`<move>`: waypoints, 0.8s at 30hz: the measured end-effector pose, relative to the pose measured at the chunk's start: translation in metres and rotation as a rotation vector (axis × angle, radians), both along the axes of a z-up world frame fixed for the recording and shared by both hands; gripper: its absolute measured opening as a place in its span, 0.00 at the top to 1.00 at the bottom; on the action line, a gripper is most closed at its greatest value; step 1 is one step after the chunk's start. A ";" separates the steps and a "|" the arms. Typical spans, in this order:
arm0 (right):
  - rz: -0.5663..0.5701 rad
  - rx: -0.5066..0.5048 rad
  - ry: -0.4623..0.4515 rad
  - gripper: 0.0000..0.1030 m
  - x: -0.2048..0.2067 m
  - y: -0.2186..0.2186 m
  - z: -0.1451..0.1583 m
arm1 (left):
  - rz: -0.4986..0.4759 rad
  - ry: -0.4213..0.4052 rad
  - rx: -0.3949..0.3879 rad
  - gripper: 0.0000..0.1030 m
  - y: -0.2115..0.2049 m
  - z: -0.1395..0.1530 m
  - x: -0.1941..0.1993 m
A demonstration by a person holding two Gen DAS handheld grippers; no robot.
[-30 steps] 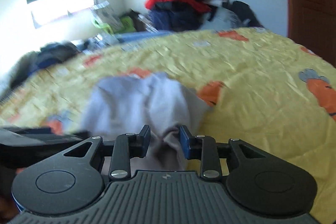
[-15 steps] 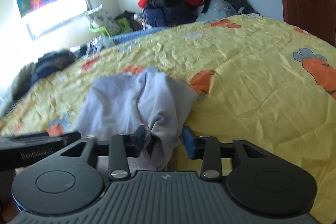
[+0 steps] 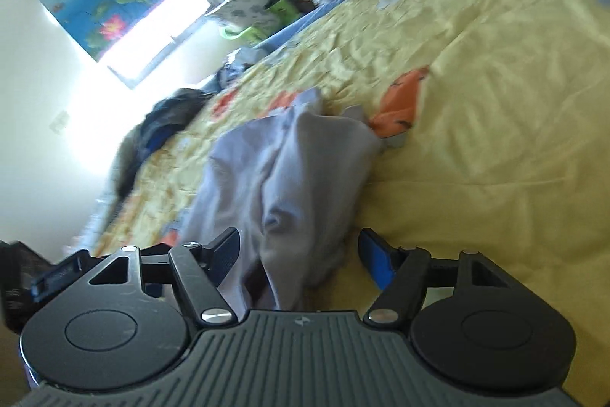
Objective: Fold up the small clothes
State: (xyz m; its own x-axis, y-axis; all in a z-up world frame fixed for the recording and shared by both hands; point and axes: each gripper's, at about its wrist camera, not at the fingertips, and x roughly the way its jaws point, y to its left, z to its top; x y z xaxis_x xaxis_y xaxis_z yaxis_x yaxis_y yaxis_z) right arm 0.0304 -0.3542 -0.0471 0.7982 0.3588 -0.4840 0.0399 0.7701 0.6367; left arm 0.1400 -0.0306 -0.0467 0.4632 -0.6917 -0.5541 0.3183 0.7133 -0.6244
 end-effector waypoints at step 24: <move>-0.044 0.031 -0.110 0.76 0.049 0.044 0.022 | 0.013 -0.269 0.099 0.80 -0.014 0.046 0.012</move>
State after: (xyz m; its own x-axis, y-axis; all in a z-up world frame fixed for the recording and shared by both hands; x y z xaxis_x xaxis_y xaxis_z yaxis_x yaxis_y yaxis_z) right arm 0.0795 -0.3104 -0.0255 0.8611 0.3354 -0.3821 0.0023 0.7489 0.6626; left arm 0.1521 -0.0441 -0.0010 0.6113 -0.6334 -0.4745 0.4537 0.7717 -0.4456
